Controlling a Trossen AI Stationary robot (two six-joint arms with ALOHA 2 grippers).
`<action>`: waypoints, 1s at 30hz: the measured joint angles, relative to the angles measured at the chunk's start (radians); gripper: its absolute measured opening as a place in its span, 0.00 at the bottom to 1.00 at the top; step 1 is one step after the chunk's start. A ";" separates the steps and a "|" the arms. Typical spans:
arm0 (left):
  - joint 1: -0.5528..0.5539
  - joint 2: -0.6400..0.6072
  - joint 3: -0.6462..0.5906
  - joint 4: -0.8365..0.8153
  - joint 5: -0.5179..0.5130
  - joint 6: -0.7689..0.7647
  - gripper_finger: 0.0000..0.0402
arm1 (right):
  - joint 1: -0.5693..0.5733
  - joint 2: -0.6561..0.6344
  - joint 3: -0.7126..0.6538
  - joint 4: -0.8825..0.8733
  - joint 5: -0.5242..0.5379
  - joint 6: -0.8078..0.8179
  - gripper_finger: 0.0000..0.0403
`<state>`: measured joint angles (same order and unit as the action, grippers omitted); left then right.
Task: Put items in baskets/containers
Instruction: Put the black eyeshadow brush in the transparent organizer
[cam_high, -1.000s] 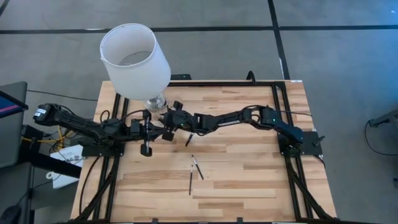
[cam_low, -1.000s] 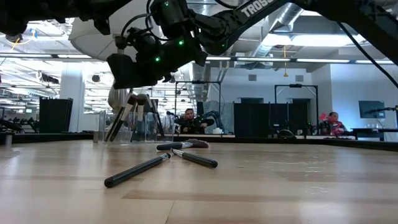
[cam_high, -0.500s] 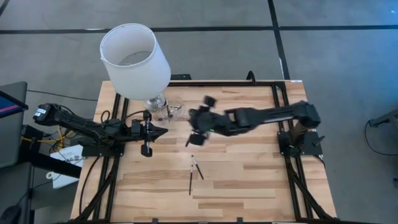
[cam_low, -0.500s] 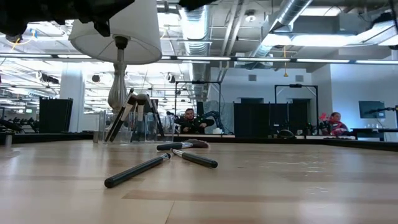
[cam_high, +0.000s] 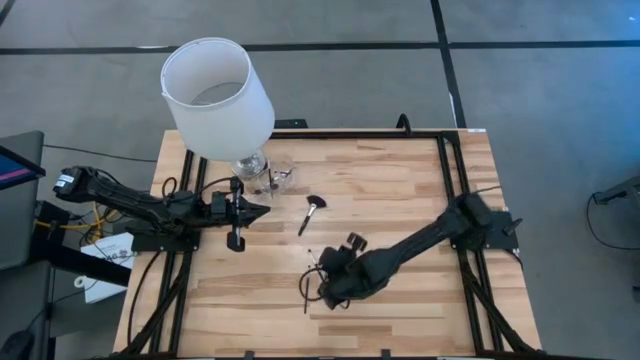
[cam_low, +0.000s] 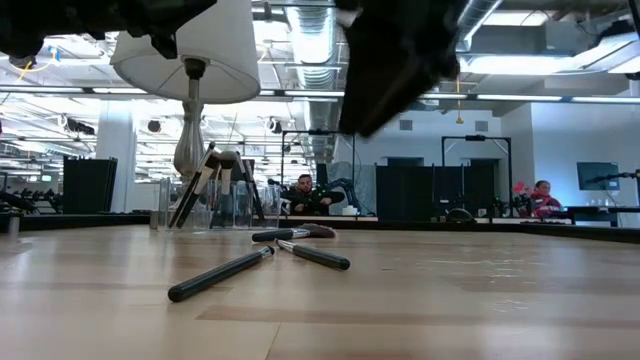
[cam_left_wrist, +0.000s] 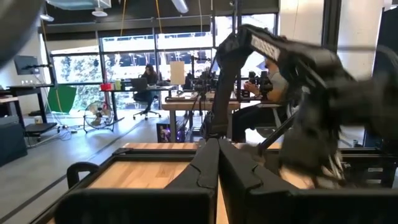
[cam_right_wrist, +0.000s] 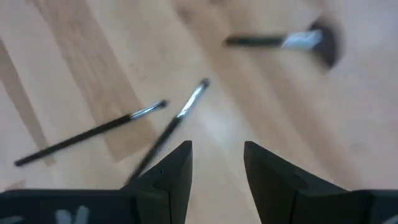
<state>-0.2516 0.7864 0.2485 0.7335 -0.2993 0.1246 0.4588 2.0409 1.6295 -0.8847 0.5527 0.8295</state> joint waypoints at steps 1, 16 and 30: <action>0.000 0.000 0.000 0.001 0.000 0.000 0.02 | 0.004 0.022 0.000 0.025 -0.020 0.026 0.34; 0.000 0.000 0.000 0.013 0.000 -0.001 0.02 | 0.005 0.173 0.003 0.225 -0.005 0.181 0.34; 0.000 0.000 0.000 0.017 0.000 -0.002 0.02 | 0.015 0.315 0.008 0.266 0.116 0.301 0.32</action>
<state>-0.2516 0.7864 0.2489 0.7506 -0.2989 0.1228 0.4734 2.3557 1.6378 -0.6190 0.6685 1.1308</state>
